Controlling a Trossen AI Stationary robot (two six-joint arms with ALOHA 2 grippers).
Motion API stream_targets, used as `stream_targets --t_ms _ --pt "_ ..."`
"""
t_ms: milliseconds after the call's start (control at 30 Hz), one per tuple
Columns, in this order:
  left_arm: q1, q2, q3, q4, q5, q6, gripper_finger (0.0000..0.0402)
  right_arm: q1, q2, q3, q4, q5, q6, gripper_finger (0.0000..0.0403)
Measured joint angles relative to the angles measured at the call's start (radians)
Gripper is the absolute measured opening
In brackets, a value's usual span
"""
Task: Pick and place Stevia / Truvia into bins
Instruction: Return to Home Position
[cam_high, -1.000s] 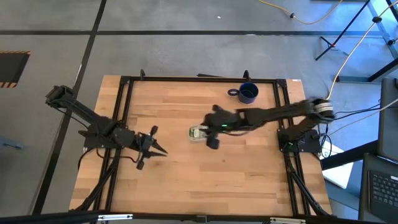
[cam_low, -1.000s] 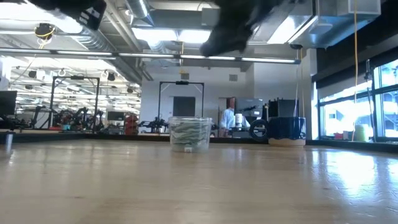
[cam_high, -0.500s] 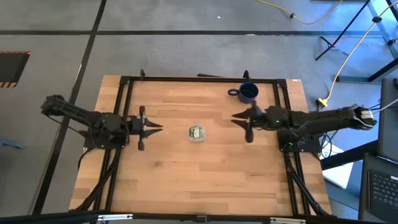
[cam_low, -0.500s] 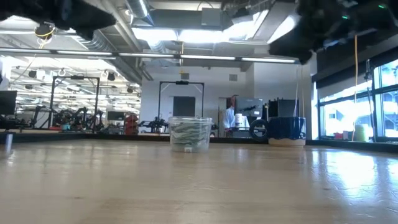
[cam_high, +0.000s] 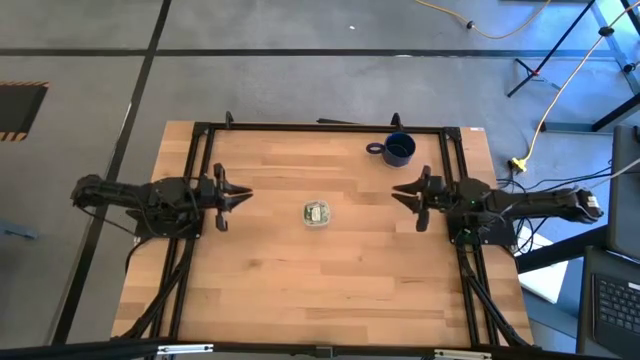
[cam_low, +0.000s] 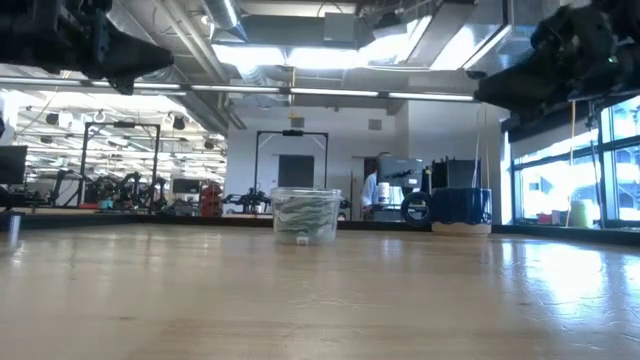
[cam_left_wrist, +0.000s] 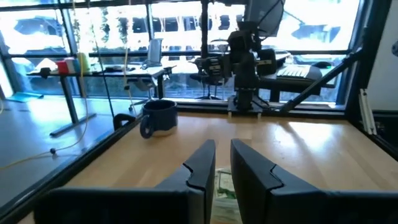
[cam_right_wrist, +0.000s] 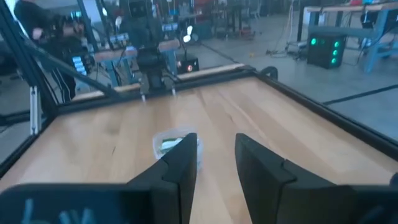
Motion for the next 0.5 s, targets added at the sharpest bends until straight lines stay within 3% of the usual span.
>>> stream_targets --t_ms 300,500 --pt "0.034 -0.111 -0.004 -0.111 0.002 0.002 0.0047 -0.035 -0.222 -0.125 -0.007 0.0 0.022 0.0113" --pt "0.068 -0.16 -0.004 -0.175 0.003 0.022 0.0047 -0.038 -0.348 -0.129 -0.059 0.0 0.018 0.0113"
